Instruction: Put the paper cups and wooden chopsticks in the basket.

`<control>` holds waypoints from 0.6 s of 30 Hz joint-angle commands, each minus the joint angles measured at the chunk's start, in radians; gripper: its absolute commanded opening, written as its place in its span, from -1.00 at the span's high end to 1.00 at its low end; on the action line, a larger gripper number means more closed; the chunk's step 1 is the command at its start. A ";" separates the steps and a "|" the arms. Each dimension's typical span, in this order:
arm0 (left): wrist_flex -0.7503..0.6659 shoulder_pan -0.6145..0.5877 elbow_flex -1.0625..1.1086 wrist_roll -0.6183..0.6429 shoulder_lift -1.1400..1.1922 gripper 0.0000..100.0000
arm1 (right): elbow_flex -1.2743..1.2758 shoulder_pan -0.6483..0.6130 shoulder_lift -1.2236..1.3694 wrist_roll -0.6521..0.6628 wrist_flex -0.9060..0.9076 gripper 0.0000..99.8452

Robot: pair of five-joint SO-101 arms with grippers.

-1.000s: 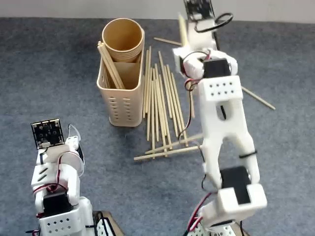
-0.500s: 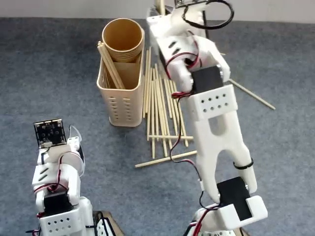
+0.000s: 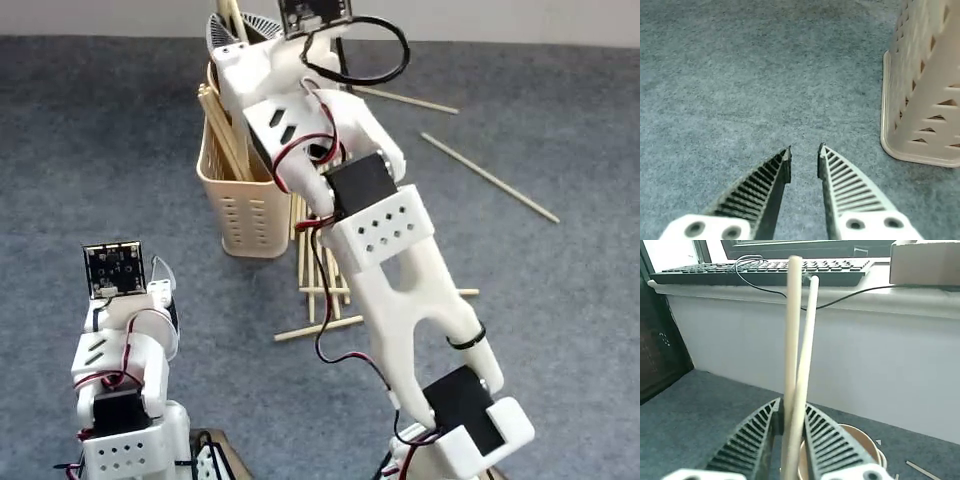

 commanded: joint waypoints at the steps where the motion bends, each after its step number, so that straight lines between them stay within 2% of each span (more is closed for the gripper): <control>1: -0.018 0.012 -0.005 -0.015 -0.005 0.78 | 0.177 0.016 -0.058 -0.018 -0.214 0.99; 10: -0.018 0.019 -0.004 -0.060 -0.005 0.78 | 0.561 -0.005 -0.189 -0.014 -0.578 0.99; 18: -0.018 0.019 -0.004 -0.061 -0.005 0.78 | 0.713 -0.007 -0.263 -0.012 -0.650 0.99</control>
